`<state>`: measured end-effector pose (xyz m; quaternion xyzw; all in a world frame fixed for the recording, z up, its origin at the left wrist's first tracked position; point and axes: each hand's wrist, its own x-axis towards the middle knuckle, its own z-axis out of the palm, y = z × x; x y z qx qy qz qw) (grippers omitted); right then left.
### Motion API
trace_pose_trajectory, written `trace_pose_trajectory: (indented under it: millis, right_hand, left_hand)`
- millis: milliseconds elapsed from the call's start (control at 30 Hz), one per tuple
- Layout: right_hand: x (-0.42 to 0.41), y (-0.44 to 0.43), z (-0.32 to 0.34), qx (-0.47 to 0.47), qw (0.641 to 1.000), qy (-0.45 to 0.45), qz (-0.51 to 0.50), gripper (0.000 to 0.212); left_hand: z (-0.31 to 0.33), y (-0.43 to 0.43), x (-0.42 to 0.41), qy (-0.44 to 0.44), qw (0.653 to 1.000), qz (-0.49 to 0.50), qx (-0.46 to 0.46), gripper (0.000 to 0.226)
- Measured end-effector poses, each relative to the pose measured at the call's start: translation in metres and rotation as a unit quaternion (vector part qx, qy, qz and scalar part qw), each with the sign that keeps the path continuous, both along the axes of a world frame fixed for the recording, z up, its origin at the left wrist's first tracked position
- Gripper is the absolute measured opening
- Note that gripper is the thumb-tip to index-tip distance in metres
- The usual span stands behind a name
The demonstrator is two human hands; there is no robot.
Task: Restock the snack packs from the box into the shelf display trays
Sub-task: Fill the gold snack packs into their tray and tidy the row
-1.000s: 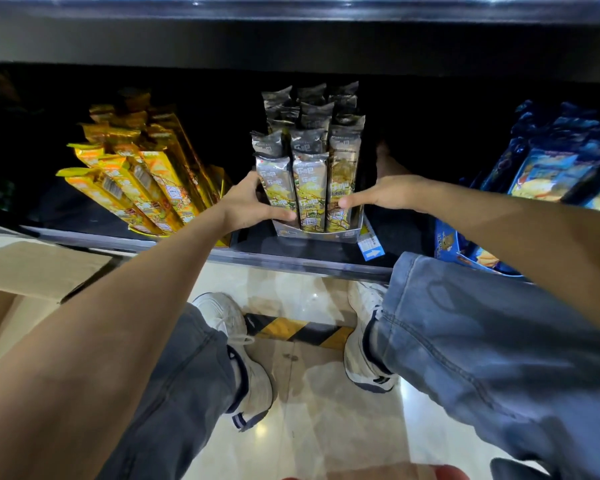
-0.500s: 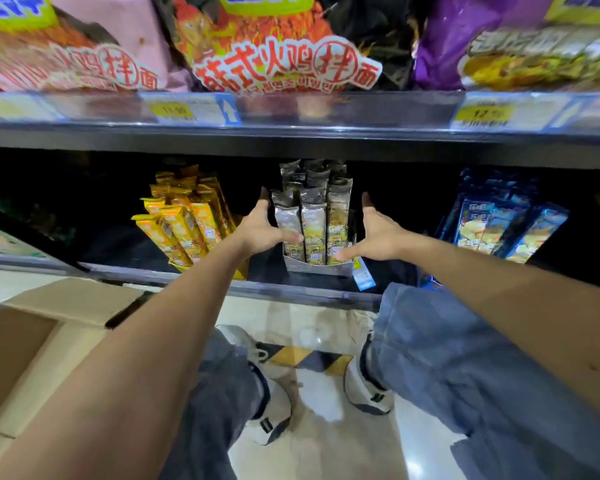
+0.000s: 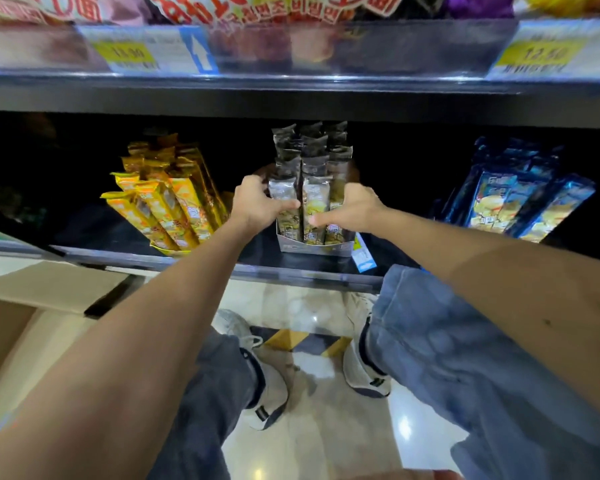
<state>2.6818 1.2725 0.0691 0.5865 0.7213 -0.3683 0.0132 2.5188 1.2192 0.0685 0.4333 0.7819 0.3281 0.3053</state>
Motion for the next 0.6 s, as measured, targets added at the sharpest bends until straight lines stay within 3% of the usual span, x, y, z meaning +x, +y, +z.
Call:
trace_pose_trajectory:
  millis: [67,167,367,500,600]
  right_hand:
    - [0.003,-0.001,0.0,-0.001,1.0,-0.006,0.001,0.09]
    - [0.007,-0.006,0.007,-0.012,1.0,0.0,0.006,0.09]
    - [0.015,-0.013,0.022,-0.013,0.999,0.018,0.024,0.112]
    - [0.034,-0.022,0.041,0.012,0.999,0.001,0.052,0.116]
    - [0.049,-0.035,0.064,0.043,0.994,-0.038,0.088,0.106]
  left_hand:
    - [0.004,-0.002,0.001,0.015,1.0,0.004,-0.021,0.051]
    - [0.012,-0.001,0.003,0.036,0.998,0.011,-0.044,0.066]
    - [0.027,-0.004,0.009,0.074,0.993,-0.022,-0.09,0.08]
    - [0.04,-0.014,0.019,0.168,0.975,-0.097,-0.109,0.102]
    - [0.059,-0.024,0.033,0.251,0.951,-0.14,-0.112,0.095]
